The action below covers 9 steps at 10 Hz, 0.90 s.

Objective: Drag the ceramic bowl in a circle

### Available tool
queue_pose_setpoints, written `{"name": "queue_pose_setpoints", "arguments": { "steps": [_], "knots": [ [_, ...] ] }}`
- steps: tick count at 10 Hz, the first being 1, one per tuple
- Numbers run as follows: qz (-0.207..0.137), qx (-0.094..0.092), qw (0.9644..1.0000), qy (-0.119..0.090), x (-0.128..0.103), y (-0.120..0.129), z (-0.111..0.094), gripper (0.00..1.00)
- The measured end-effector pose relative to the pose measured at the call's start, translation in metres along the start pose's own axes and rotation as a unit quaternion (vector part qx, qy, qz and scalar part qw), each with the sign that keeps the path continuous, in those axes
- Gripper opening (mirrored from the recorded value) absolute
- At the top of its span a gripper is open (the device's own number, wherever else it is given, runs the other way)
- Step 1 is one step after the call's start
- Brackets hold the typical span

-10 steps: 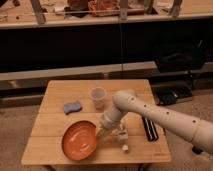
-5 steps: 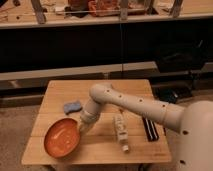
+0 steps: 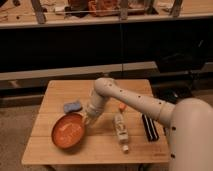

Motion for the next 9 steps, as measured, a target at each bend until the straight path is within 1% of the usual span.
{"name": "queue_pose_setpoints", "arguments": {
  "steps": [3, 5, 6, 7, 9],
  "knots": [
    [0.034, 0.011, 0.9994, 0.005, -0.01, 0.05, -0.013, 0.0],
    [0.056, 0.02, 0.9982, 0.011, -0.024, 0.079, -0.019, 0.0],
    [0.064, 0.023, 0.9976, 0.014, -0.032, 0.089, -0.021, 0.0],
    [0.076, 0.028, 0.9966, 0.019, -0.047, 0.099, -0.021, 0.0],
    [0.086, 0.034, 0.9953, 0.027, -0.07, 0.103, -0.019, 0.0]
  ]
}}
